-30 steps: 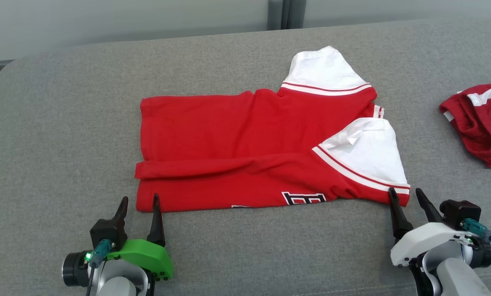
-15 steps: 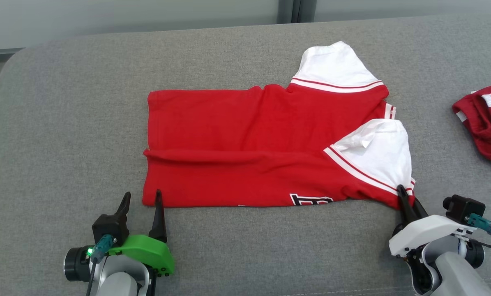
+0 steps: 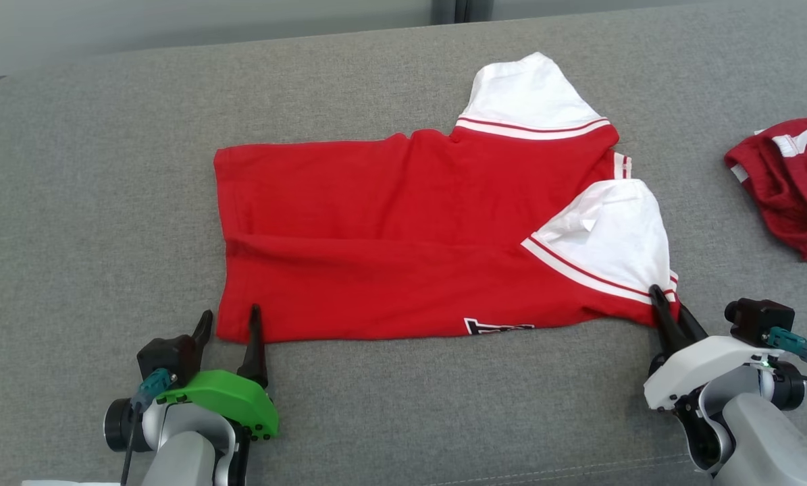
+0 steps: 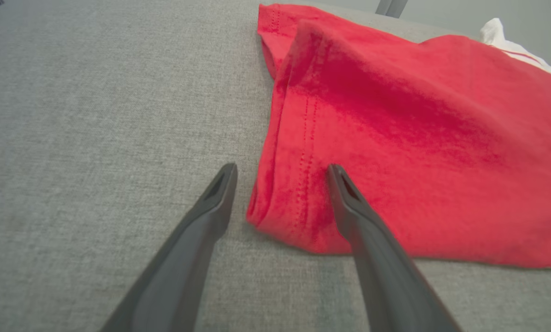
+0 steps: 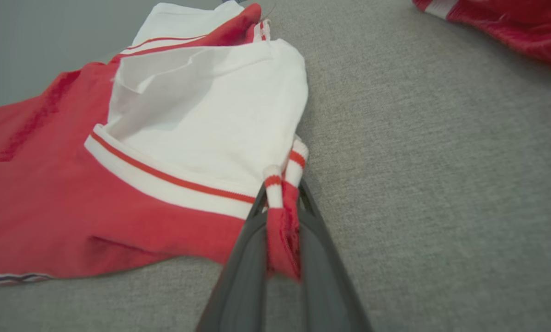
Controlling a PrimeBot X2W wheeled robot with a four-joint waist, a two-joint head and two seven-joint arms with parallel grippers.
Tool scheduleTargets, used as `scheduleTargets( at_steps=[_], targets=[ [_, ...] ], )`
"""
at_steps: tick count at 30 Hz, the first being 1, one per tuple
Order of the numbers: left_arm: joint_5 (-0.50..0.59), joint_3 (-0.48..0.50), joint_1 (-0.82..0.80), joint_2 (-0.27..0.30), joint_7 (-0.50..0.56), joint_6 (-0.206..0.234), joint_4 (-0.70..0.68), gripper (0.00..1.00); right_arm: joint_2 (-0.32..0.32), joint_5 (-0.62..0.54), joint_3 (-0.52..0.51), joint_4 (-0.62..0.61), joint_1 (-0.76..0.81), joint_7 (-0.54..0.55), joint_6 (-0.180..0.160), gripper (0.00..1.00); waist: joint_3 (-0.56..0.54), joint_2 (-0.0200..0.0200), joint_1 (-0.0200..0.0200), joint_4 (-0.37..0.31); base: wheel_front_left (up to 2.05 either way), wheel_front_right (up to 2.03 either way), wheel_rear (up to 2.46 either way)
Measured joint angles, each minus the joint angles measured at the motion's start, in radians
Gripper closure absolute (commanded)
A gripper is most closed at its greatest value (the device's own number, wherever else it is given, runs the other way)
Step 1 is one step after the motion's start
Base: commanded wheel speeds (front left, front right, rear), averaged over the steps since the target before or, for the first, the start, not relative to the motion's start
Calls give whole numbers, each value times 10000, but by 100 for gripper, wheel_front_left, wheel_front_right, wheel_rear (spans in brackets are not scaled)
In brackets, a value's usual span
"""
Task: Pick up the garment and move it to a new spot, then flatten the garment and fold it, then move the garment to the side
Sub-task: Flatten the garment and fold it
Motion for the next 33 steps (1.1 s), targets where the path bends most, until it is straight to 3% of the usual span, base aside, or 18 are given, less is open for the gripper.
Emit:
scheduleTargets(
  at_steps=[4, 5, 6, 7, 16, 33],
  targets=[
    [-125, 19, -81, -4, 0, -56, 253, 0, -13, 102, 171, -96, -85, 0, 0, 100, 79, 0, 0, -124, 0, 0, 0],
    [-115, 6, -115, 0, 0, -56, 274, 33, -19, 140, 196, -125, -100, 0, 0, 100, 98, 0, 0, -146, 0, 0, 0],
    [-67, -21, -151, -2, 0, -56, 291, 75, -29, 161, 213, -146, -113, 0, 0, 100, 113, 0, 0, -165, 0, 0, 0],
    [-23, -23, -175, -2, 0, -56, 311, 100, -44, 167, 247, -169, -123, 0, 0, 100, 125, 0, 0, -182, 0, 0, 0],
    [-153, 38, -68, -15, 0, -56, 443, 100, -100, 226, 393, -136, -155, 0, 0, 100, -71, 0, 0, -152, 0, 0, 0],
    [194, 422, 1868, -21, 0, -311, 1110, 100, -79, 1057, 1135, 305, 1344, 0, 0, 100, -2311, 0, 0, 303, 0, 0, 0]
  ],
)
